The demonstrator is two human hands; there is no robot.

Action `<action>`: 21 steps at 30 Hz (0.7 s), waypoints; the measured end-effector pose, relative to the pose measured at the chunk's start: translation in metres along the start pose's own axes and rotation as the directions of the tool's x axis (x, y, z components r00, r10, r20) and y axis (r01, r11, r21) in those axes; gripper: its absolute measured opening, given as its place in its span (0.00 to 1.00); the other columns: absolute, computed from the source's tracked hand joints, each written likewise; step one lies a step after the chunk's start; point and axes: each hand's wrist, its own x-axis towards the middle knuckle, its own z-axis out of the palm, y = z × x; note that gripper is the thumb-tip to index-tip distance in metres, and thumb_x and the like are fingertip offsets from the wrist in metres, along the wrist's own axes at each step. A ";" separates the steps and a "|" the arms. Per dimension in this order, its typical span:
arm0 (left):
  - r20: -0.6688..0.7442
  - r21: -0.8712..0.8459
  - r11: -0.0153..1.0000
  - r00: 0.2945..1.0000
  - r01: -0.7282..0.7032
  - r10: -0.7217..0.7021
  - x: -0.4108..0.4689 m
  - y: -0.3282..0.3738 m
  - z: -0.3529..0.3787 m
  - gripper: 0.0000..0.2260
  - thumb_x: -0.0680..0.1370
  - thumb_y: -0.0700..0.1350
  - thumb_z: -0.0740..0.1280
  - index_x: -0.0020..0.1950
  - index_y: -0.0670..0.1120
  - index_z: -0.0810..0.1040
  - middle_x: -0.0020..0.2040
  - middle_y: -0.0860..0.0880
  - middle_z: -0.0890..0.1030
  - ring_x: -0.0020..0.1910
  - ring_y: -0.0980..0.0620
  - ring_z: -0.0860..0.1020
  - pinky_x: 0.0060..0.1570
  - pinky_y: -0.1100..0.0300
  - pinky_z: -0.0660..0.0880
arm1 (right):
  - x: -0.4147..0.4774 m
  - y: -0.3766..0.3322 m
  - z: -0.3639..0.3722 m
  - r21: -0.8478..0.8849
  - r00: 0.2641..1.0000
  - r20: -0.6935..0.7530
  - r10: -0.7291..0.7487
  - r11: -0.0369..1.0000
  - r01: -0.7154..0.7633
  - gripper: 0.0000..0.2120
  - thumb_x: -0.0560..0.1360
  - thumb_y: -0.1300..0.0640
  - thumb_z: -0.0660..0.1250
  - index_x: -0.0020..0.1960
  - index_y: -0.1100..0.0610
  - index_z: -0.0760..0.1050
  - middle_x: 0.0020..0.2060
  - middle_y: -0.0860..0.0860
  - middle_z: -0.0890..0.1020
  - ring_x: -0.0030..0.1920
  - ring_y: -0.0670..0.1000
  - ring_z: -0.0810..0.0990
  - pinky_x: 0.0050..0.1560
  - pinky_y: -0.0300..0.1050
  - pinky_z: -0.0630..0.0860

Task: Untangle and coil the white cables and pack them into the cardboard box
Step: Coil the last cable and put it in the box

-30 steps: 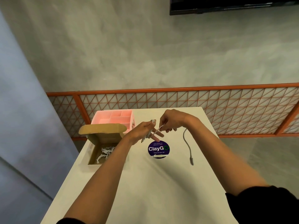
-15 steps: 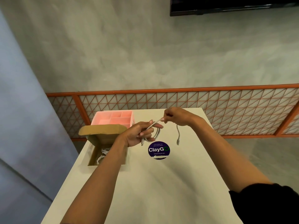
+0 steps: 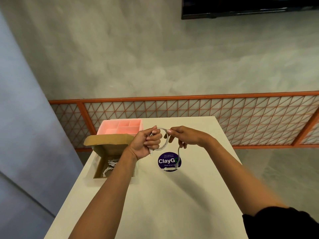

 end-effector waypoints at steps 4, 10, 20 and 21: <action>-0.005 -0.066 0.998 1.000 -0.023 0.023 -0.001 -0.002 -0.001 0.12 0.74 0.45 0.71 0.34 0.46 0.71 0.25 0.54 0.58 0.21 0.59 0.55 0.20 0.67 0.58 | -0.004 -0.002 0.011 0.210 0.999 0.007 -0.045 0.977 0.042 0.16 0.83 0.50 0.52 0.56 0.57 0.74 0.48 0.45 0.80 0.32 0.47 0.73 0.31 0.35 0.71; -0.241 -0.007 0.998 0.968 -0.066 0.063 0.004 -0.002 0.009 0.17 0.79 0.47 0.56 0.30 0.46 0.69 0.22 0.55 0.59 0.20 0.59 0.52 0.19 0.68 0.58 | 0.000 -0.006 0.025 0.317 0.992 -0.119 0.029 0.948 0.010 0.15 0.83 0.50 0.50 0.48 0.58 0.68 0.37 0.47 0.78 0.27 0.44 0.67 0.30 0.35 0.63; -0.488 0.419 0.894 0.791 -0.158 0.369 0.015 -0.018 0.022 0.15 0.84 0.49 0.53 0.40 0.45 0.68 0.26 0.54 0.59 0.24 0.58 0.57 0.27 0.65 0.61 | 0.009 -0.008 0.033 0.452 0.950 -0.277 0.146 0.892 -0.006 0.17 0.83 0.47 0.48 0.43 0.55 0.66 0.35 0.48 0.71 0.31 0.46 0.64 0.32 0.38 0.62; -0.482 0.419 0.893 0.794 -0.164 0.371 0.016 -0.017 0.023 0.15 0.84 0.49 0.53 0.40 0.45 0.67 0.26 0.54 0.59 0.24 0.58 0.56 0.26 0.66 0.59 | 0.009 -0.007 0.032 0.449 0.952 -0.272 0.138 0.893 -0.001 0.17 0.83 0.46 0.48 0.43 0.55 0.66 0.35 0.48 0.71 0.31 0.46 0.64 0.31 0.38 0.61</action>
